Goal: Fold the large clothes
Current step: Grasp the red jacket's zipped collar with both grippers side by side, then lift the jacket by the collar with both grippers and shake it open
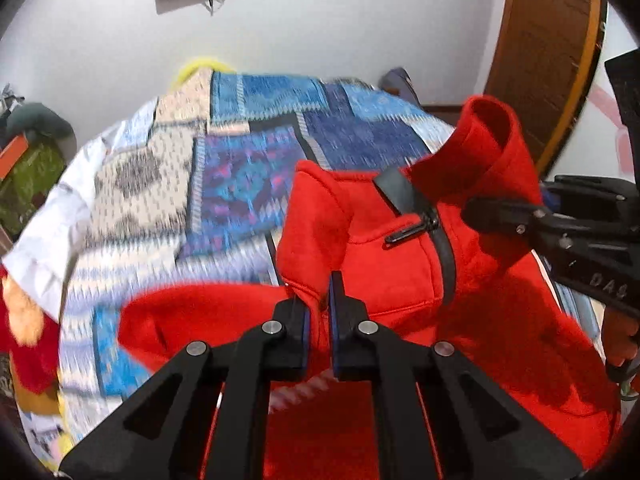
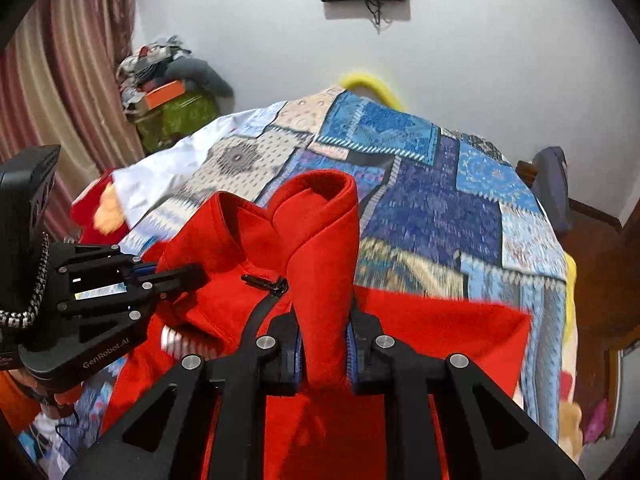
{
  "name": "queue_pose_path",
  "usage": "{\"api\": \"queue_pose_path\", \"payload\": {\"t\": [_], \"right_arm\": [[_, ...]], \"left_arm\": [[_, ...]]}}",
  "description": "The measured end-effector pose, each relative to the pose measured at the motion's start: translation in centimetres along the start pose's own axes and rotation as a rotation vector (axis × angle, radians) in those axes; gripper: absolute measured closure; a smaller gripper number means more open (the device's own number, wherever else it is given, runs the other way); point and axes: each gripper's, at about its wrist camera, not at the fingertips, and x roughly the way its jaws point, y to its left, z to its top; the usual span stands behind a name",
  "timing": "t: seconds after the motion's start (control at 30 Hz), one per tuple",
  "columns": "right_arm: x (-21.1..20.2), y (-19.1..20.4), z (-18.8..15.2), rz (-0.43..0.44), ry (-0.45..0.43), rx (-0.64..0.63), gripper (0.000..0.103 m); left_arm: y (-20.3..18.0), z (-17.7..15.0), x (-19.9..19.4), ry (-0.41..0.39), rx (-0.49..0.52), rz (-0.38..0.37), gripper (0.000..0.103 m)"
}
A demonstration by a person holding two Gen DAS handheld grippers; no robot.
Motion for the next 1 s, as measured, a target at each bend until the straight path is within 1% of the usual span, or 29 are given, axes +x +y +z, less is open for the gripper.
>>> {"api": "queue_pose_path", "payload": {"t": [0.03,0.1,0.23,0.33,0.43,0.5,0.6,0.67,0.73,0.8,0.87,0.93,1.0], "right_arm": [[-0.6,0.2,-0.8,0.009,0.004,0.007,0.090],[-1.8,0.6,-2.9,0.024,0.024,0.025,0.090],[-2.7,1.8,-7.1,0.035,0.087,0.031,0.089],[-2.7,2.7,-10.3,0.025,0.140,0.025,0.089],[-3.0,3.2,-12.7,-0.002,0.166,0.012,0.089],[-3.6,3.2,-14.2,-0.029,0.181,0.012,0.088],[-3.8,2.4,-15.6,-0.034,0.247,0.047,0.085],[-4.0,1.5,-16.5,-0.010,0.301,0.092,0.085],[-5.1,0.7,-17.2,0.029,0.316,0.116,0.085],[-6.7,0.1,-17.6,0.025,0.303,0.107,0.085],[-8.4,-0.1,-17.3,0.009,0.280,0.081,0.085],[-9.9,-0.1,-16.6,-0.013,0.253,0.055,0.085],[-11.5,-0.1,-15.4,-0.044,0.211,0.029,0.085]], "left_arm": [[-0.4,-1.4,-0.3,0.024,-0.014,-0.019,0.096],[-1.0,-3.1,-0.5,0.054,-0.021,-0.033,0.096],[-2.4,-7.5,-0.2,0.139,-0.019,-0.037,0.095],[-3.1,-9.9,-0.1,0.171,-0.026,-0.043,0.091],[-3.4,-12.5,0.2,0.217,-0.032,-0.031,0.087],[-3.5,-14.3,0.5,0.256,-0.014,0.007,0.085],[-2.9,-16.3,0.3,0.307,-0.014,0.006,0.085],[-2.1,-17.2,-0.6,0.311,-0.031,0.003,0.085],[-1.1,-17.8,-2.0,0.305,-0.036,0.003,0.082],[0.0,-18.0,-3.9,0.274,-0.026,0.027,0.073],[1.1,-17.6,-5.9,0.234,-0.010,0.072,0.067],[2.2,-16.4,-7.7,0.184,-0.009,0.107,0.063],[2.9,-15.1,-8.7,0.150,-0.017,0.128,0.055]]}}
